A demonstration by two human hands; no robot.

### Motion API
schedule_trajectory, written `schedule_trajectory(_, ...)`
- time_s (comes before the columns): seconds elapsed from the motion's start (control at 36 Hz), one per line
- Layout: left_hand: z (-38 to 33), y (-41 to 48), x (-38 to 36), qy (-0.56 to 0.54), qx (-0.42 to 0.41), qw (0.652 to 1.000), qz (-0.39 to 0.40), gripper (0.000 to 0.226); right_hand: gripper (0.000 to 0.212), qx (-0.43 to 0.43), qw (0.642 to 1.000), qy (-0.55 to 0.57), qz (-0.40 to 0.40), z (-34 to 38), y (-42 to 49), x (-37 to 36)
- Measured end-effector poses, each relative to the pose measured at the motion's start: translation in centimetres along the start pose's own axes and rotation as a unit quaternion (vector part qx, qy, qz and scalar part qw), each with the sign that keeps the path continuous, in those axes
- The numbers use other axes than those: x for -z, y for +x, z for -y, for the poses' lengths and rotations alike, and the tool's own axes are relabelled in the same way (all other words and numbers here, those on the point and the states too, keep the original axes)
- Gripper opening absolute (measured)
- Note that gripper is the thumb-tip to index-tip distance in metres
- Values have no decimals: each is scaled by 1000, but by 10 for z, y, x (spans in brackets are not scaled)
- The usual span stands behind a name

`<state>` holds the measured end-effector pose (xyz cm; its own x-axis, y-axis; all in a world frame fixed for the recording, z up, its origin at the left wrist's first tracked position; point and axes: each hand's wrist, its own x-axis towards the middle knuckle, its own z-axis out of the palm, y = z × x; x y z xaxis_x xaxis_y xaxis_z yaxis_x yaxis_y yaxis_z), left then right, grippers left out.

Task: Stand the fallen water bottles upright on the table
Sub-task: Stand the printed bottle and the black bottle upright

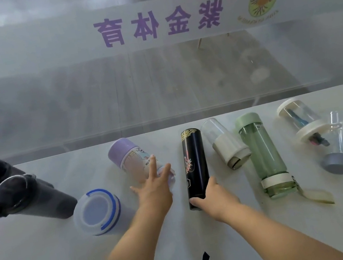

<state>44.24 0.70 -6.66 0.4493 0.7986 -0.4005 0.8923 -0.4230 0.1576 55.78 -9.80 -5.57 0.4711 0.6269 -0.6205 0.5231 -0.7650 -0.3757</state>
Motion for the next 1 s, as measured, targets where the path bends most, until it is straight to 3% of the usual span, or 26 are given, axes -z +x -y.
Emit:
schedule_trajectory(0.11, -8, -3, -3, -16, 5, 1000, -3, 72, 51, -17, 998, 60, 15, -7, 2, 0)
schedule_trajectory(0.31, 0, -18, -10, 78, -59, 995, -7, 70, 42, -33, 995, 92, -1, -41, -1, 11)
schedule_trajectory(0.39, 5, -29, -23, 58, -82, 993, -64, 61, 39, -38, 994, 99, -12, -54, -3, 14)
schedule_trajectory(0.53, 5, -35, -41, 97, -71, 985, -124, 73, 39, -34, 994, 99, -15, -62, -7, 14)
schedule_trajectory(0.64, 2, -38, -45, 75, -62, 981, -169, 57, 41, -26, 996, 89, -20, -63, -9, 14)
schedule_trajectory(1.0, -13, -61, 6, -65, -81, 963, -251, 44, 46, 17, 993, 11, -118, -77, -27, 35)
